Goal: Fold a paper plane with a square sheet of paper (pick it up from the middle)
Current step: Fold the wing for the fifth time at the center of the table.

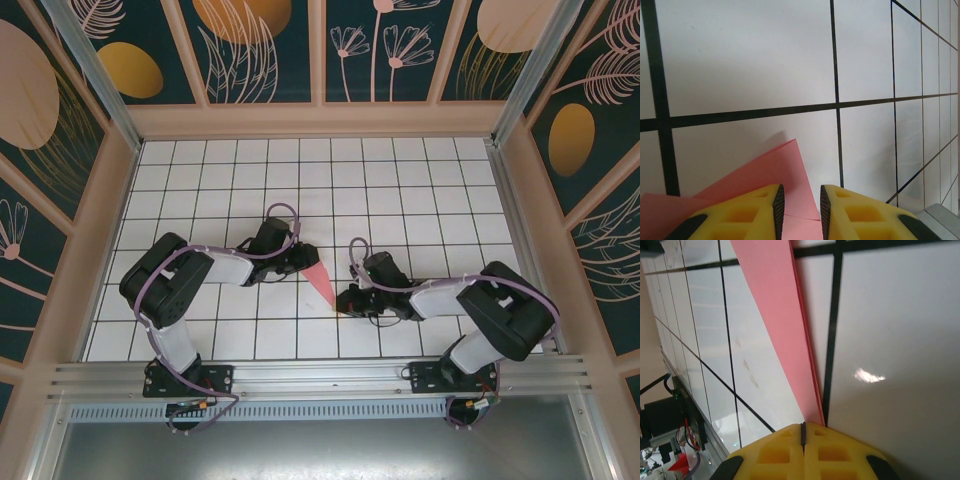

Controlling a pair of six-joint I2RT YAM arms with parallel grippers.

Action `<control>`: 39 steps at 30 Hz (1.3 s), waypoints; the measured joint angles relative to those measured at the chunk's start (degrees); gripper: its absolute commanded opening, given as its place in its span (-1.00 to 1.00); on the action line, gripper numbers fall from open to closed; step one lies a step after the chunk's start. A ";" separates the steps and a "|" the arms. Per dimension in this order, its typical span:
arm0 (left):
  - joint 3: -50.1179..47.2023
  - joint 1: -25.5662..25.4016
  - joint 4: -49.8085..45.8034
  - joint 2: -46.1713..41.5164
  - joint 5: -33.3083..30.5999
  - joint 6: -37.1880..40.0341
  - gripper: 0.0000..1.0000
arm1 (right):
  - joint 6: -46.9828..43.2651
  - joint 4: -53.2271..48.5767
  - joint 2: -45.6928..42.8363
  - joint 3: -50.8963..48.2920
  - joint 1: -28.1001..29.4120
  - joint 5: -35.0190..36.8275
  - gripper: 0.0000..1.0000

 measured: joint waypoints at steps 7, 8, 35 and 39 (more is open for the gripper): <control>-0.07 0.00 0.20 0.00 0.02 0.00 -0.42 | -0.35 -6.51 -3.93 -0.59 0.00 0.39 -1.00; -0.11 0.00 0.28 0.00 0.02 0.00 -0.42 | -0.50 -7.28 -4.28 -0.57 0.00 0.44 -1.00; -0.61 0.02 2.03 0.26 0.33 -0.87 -0.39 | -0.24 -0.22 10.73 10.95 -0.44 -0.24 -1.00; -0.70 0.02 2.38 0.35 0.31 -0.90 -0.40 | 0.07 1.14 5.92 5.11 -0.44 -0.76 -0.99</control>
